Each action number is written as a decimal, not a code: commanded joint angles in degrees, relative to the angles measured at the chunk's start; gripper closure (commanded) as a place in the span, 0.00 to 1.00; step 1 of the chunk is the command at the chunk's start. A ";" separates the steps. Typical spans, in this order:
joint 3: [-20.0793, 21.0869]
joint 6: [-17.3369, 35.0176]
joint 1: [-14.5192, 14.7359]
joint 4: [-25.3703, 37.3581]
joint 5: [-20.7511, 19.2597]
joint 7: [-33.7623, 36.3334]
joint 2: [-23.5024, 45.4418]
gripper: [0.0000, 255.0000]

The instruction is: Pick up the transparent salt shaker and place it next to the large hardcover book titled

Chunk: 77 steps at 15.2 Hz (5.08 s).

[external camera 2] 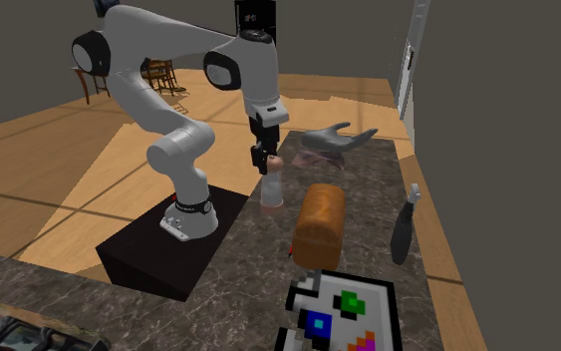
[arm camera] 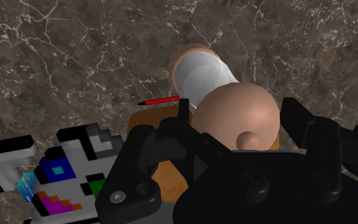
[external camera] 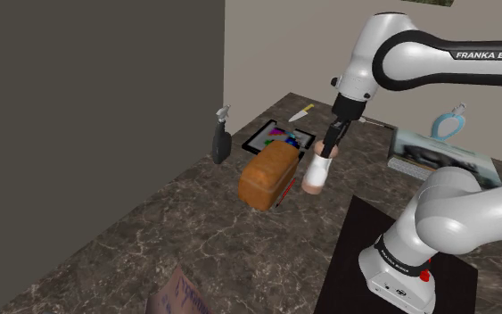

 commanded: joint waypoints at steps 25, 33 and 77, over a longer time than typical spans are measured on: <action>0.15 -18.62 0.67 22.18 0.20 2.50 3.39 1.00; -0.81 -23.84 0.58 28.03 -0.37 2.13 4.09 1.00; -44.31 -45.24 -0.45 46.96 -45.91 -46.34 -11.76 1.00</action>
